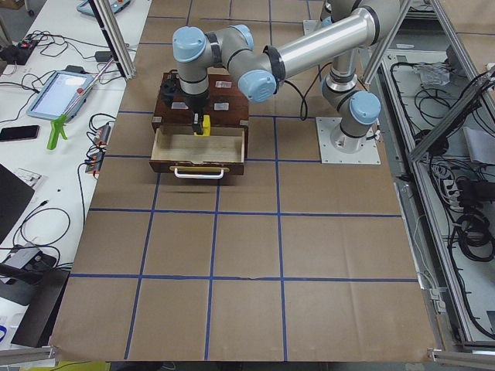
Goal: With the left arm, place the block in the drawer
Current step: 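Carry the yellow cube with the left gripper over the open drawer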
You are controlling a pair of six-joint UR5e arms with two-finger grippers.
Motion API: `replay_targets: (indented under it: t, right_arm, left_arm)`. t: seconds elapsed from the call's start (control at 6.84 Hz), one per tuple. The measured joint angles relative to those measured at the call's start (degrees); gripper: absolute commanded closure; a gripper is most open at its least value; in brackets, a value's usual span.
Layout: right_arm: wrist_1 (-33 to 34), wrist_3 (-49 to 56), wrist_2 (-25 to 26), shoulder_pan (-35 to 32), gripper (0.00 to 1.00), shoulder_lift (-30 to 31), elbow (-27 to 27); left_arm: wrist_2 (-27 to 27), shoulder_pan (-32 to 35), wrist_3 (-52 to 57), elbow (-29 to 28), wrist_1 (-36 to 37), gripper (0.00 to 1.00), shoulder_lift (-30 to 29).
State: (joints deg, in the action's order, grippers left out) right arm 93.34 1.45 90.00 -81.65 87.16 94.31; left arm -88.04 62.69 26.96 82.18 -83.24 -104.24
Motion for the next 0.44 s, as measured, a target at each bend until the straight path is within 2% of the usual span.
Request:
replay_targets:
  t: [0.44]
  right_arm:
    - [0.00,0.04,0.00,0.00,0.00,-0.03,-0.02]
  left_arm:
    - [-0.29,-0.03,-0.08,2.01,0.72,0.84,-2.09]
